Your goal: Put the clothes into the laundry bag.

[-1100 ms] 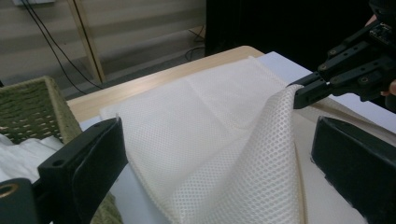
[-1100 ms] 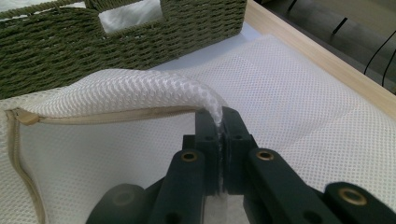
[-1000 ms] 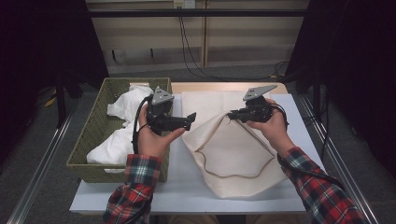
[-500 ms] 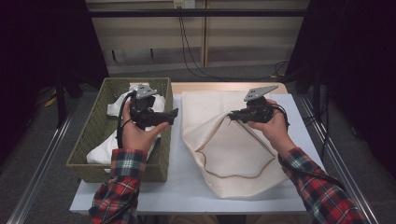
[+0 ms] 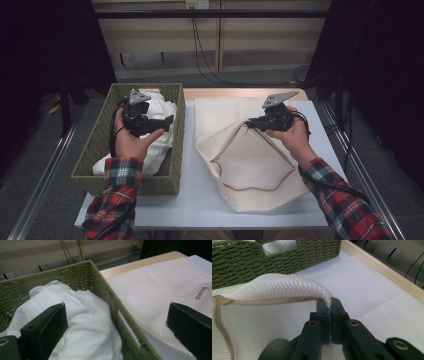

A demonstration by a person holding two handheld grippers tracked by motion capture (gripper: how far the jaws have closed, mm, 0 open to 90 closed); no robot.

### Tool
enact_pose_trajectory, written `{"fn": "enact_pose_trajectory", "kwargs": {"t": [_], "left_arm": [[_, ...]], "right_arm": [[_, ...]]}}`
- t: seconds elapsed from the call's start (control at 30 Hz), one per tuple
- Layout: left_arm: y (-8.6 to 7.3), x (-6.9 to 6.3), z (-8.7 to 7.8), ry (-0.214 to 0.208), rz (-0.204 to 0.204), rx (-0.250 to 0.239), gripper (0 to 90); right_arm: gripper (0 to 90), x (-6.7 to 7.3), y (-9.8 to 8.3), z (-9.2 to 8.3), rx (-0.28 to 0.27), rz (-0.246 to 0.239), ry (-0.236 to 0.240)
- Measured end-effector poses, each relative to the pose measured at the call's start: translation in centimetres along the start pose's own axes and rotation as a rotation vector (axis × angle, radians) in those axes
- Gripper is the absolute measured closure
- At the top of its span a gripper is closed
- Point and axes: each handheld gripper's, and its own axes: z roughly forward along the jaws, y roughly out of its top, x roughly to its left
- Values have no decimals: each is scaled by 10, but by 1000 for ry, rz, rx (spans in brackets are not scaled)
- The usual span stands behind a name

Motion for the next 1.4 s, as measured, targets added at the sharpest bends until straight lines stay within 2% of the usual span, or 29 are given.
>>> {"fn": "enact_pose_trajectory", "kwargs": {"t": [0.23,0.27,0.53,0.67,0.93,1.17,1.4], "left_arm": [[-9,15,2,27,-32,13,32],[-11,18,2,38,-27,23,32],[-26,37,12,93,-64,77,32],[-33,43,17,107,-59,115,32],[-39,45,32,107,-36,193,24],[-39,40,47,83,-27,210,24],[-44,40,64,64,3,292,19]], "right_arm": [[873,0,0,-1,-2,-1,-1],[873,0,-1,-1,-1,-4,1],[873,0,-1,-1,1,-7,1],[873,0,-1,-1,2,-3,-1],[873,0,-1,1,8,-5,-1],[873,0,-1,0,10,-6,-1],[873,-1,-2,0,7,-1,5]]}}
